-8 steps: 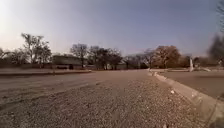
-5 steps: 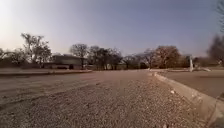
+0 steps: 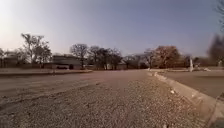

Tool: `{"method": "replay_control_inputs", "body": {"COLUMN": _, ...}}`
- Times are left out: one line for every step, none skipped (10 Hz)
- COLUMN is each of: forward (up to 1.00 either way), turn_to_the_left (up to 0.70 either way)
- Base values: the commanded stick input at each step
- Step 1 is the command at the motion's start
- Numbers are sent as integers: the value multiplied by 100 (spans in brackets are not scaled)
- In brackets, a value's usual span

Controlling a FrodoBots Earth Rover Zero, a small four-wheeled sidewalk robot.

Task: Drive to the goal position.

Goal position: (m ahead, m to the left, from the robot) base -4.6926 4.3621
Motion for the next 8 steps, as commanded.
{"method": "replay_control_inputs", "body": {"forward": 0, "turn_to_the_left": 70}}
{"method": "replay_control_inputs", "body": {"forward": 0, "turn_to_the_left": 70}}
{"method": "replay_control_inputs", "body": {"forward": 0, "turn_to_the_left": 70}}
{"method": "replay_control_inputs", "body": {"forward": 0, "turn_to_the_left": 70}}
{"method": "replay_control_inputs", "body": {"forward": 0, "turn_to_the_left": 70}}
{"method": "replay_control_inputs", "body": {"forward": 0, "turn_to_the_left": 70}}
{"method": "replay_control_inputs", "body": {"forward": 0, "turn_to_the_left": 70}}
{"method": "replay_control_inputs", "body": {"forward": 0, "turn_to_the_left": 70}}
